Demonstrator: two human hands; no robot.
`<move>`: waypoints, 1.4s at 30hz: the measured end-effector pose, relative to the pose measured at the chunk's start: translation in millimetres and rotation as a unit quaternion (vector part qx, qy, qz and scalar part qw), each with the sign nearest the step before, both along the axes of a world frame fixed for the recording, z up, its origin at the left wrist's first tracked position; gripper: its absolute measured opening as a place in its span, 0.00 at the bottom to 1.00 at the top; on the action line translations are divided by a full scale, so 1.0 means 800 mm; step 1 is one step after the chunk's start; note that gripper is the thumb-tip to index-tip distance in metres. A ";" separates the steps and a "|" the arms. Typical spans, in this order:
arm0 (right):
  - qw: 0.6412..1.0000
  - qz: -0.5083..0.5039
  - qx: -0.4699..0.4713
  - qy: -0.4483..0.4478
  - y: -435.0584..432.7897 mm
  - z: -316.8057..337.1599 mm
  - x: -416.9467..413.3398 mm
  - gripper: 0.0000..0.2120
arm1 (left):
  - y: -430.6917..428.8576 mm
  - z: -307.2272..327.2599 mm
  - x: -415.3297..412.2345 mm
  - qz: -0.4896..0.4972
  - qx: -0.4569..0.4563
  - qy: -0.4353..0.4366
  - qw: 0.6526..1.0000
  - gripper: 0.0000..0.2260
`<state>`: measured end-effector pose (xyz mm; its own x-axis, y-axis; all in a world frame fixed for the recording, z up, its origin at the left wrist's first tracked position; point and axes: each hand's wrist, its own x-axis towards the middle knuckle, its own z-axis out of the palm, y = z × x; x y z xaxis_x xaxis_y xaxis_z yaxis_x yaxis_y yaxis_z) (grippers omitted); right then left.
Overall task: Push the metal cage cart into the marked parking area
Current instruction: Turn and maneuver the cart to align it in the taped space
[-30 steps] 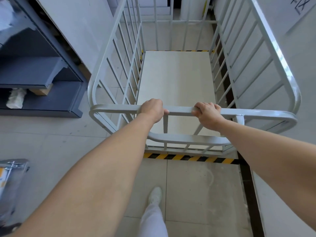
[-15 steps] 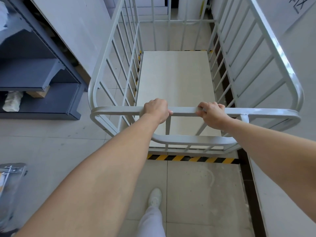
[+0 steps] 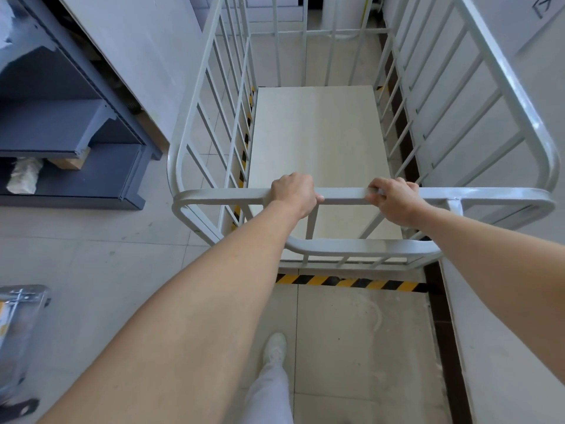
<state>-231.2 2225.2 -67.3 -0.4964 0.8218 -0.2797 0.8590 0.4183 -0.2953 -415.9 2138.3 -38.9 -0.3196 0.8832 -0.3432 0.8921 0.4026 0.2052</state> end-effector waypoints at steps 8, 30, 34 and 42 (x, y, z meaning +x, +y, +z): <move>1.000 0.009 -0.010 -0.011 0.005 0.003 -0.003 0.12 | 0.003 0.004 -0.011 -0.006 -0.010 -0.032 0.999 0.22; 0.995 -0.024 -0.038 -0.086 -0.046 0.021 -0.115 0.10 | -0.077 -0.003 -0.180 -0.068 -0.018 -0.030 0.997 0.07; 0.995 -0.020 -0.020 -0.099 -0.044 0.021 -0.124 0.10 | -0.072 -0.004 -0.187 -0.069 -0.010 -0.031 0.997 0.07; 0.995 -0.022 -0.008 -0.097 -0.042 0.021 -0.133 0.12 | -0.068 -0.006 -0.199 -0.083 0.003 -0.013 0.996 0.07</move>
